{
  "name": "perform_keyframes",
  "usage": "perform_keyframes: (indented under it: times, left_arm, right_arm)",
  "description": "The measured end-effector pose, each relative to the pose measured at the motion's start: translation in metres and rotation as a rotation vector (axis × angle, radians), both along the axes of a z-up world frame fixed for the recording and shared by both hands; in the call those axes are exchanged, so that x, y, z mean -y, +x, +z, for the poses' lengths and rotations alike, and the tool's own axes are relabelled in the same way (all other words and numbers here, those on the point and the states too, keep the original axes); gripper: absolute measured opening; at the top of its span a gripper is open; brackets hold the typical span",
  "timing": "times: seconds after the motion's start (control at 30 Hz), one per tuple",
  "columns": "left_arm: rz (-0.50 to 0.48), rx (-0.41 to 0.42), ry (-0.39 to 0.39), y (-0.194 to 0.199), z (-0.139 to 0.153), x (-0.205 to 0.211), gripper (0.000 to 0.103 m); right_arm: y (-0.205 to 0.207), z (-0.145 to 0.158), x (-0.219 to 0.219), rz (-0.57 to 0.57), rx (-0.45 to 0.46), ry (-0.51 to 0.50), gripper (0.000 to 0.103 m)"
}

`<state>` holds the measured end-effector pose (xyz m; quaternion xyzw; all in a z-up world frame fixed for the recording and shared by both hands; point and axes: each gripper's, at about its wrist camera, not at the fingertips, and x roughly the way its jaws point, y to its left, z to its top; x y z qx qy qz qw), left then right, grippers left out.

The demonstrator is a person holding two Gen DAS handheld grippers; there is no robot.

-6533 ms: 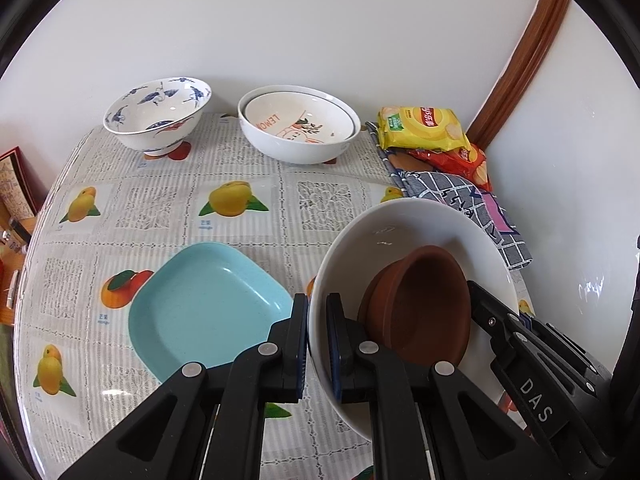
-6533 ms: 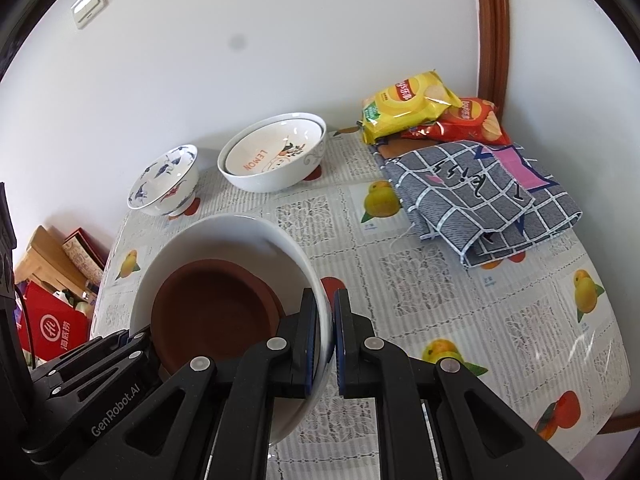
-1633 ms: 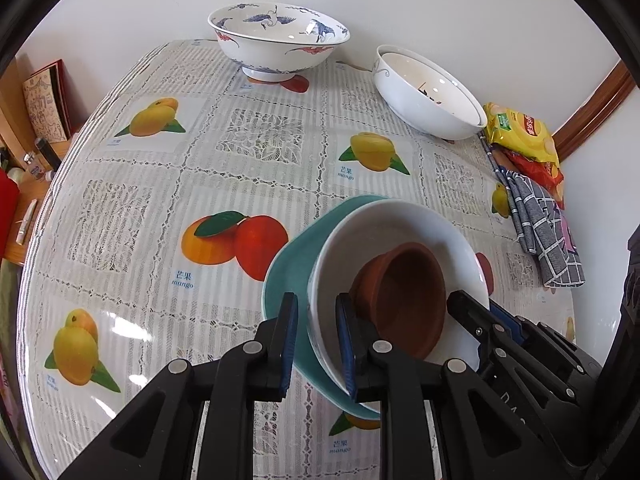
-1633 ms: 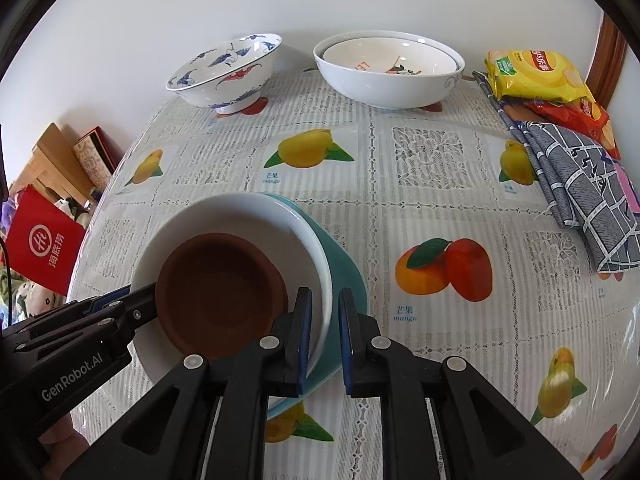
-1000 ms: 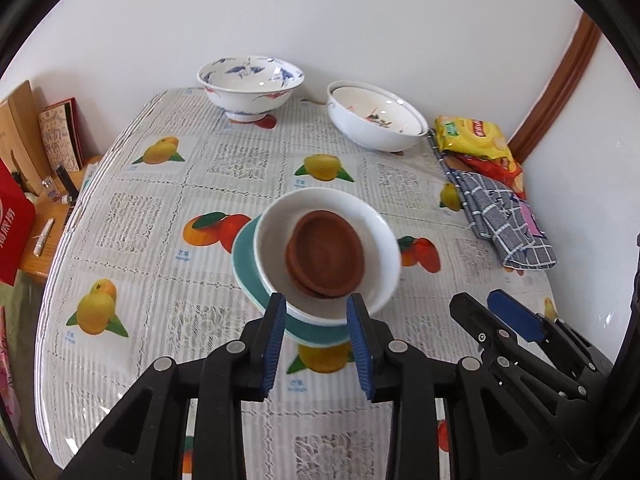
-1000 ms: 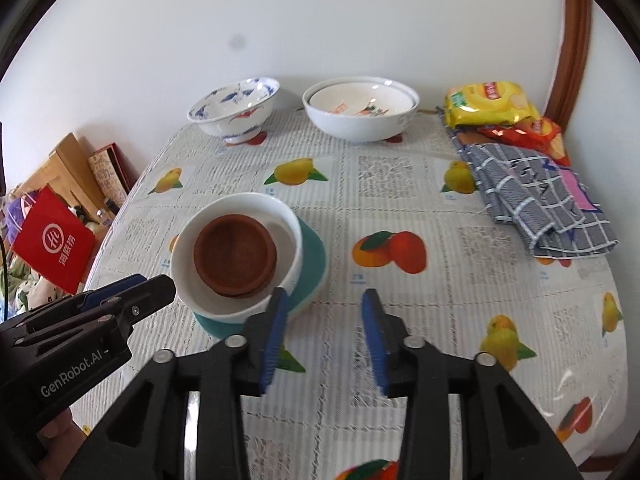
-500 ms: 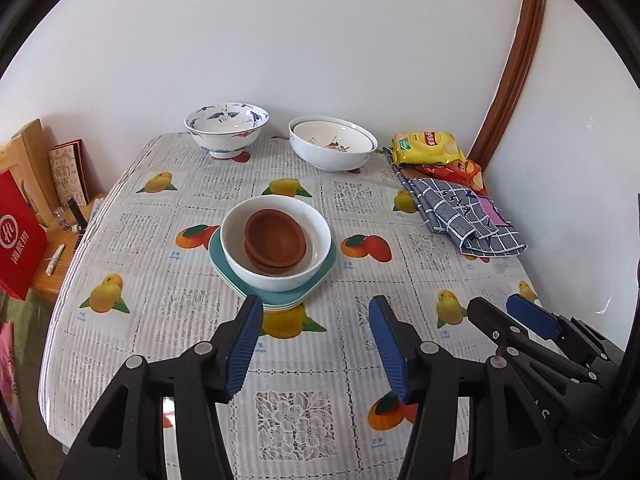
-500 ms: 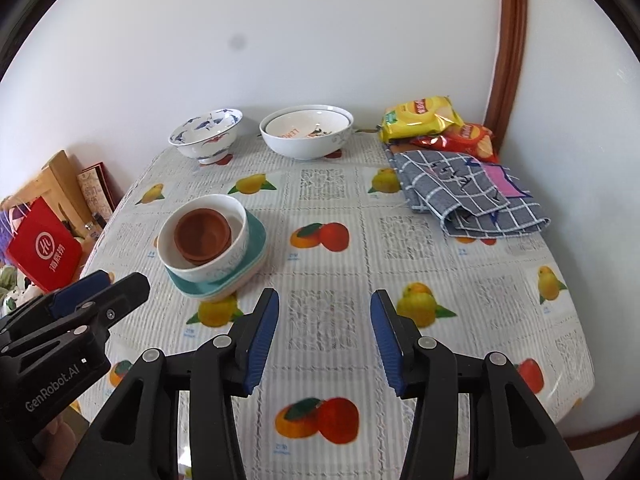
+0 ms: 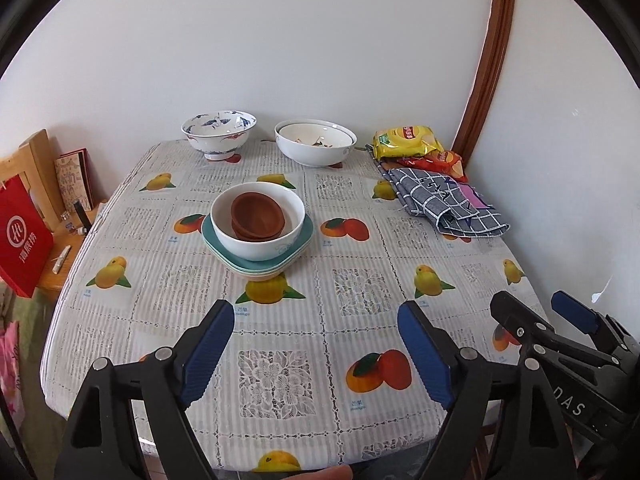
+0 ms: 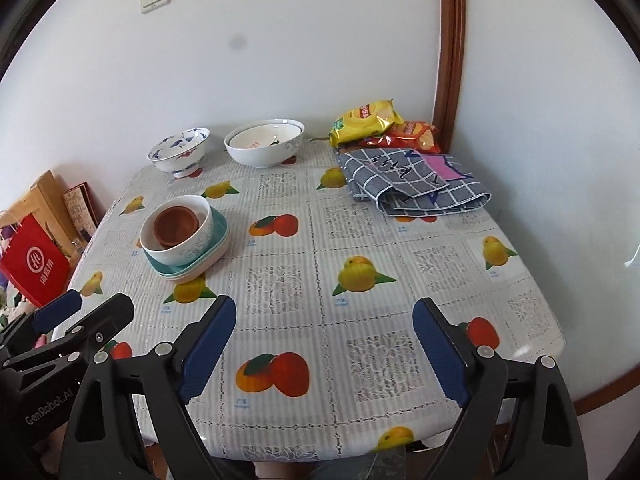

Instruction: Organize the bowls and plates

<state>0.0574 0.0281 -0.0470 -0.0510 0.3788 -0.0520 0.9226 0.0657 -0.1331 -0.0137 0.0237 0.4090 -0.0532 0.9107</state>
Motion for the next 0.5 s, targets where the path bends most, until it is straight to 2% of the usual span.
perform_keyframes:
  times: [0.2, 0.5]
  left_arm:
    - [0.008, 0.005, 0.001, -0.008, 0.005, 0.001, 0.089]
    - [0.021, 0.010, 0.030, -0.012, 0.007, 0.002, 0.089]
  right_arm:
    - [-0.012, 0.003, 0.006, -0.014, 0.002, -0.019, 0.091]
    - [-0.019, 0.006, 0.013, -0.037, 0.009, -0.005, 0.091]
